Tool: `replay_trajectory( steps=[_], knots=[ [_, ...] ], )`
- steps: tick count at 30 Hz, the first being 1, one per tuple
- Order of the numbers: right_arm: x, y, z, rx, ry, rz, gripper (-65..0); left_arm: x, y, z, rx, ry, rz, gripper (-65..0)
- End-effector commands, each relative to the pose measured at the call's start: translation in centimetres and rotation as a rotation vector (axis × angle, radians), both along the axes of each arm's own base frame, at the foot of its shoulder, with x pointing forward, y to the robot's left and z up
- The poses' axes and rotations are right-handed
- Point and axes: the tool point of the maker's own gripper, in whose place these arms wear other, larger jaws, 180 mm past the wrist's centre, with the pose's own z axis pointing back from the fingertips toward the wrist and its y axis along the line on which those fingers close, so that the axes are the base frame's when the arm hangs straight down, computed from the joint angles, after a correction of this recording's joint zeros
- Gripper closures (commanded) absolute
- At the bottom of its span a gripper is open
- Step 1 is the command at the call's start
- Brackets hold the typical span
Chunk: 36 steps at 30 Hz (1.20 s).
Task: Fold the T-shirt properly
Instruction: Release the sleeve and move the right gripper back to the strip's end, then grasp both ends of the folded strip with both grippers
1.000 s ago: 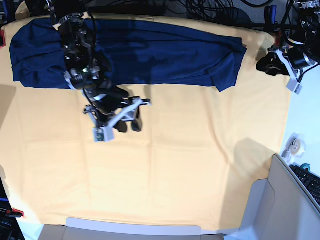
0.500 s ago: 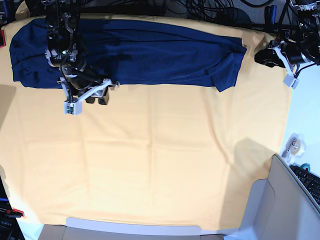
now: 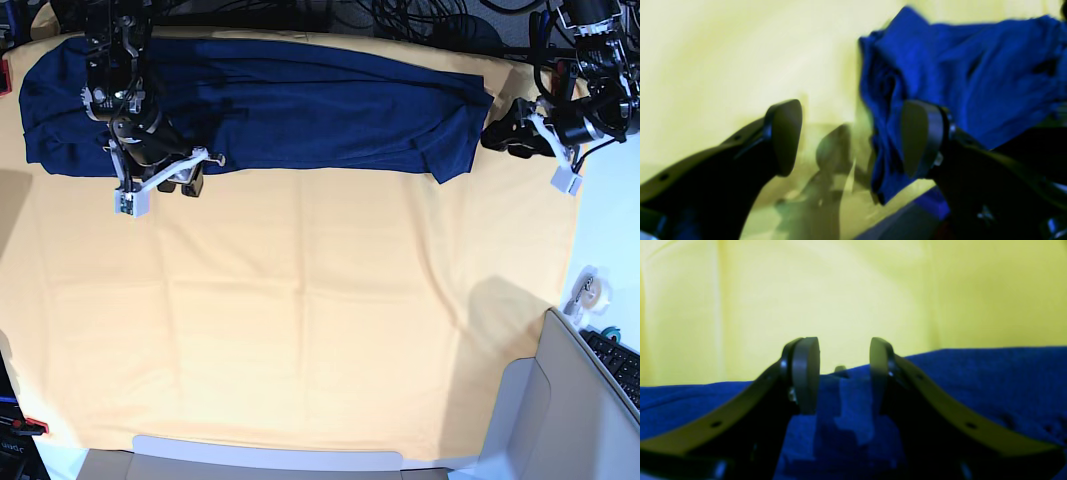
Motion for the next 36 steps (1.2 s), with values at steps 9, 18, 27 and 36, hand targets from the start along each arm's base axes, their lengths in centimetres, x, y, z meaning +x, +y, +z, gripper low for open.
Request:
replay_trajectory(
  steps=[9,18,27,36],
  knots=[
    [0.0,-4.2,1.3,-0.044,-0.046,-0.108,-24.9,-0.1,-0.4,-1.5,-0.034,0.064,-0.018,-44.8],
    [-0.1,-4.3,1.0,-0.044,-0.038,-0.109,-24.9,-1.4,-1.5,-2.3,-0.039,0.103,-0.062,-44.6],
    [-0.1,-4.3,1.0,-0.044,-0.038,-0.110,-24.9,-1.8,-5.6,0.7,-0.034,0.029,-0.282,-40.2],
    [-0.2,-4.2,0.9,-0.043,-0.033,-0.107,-24.9,-2.8,-6.6,0.1,-0.035,0.054,-0.322,-40.2]
  ],
)
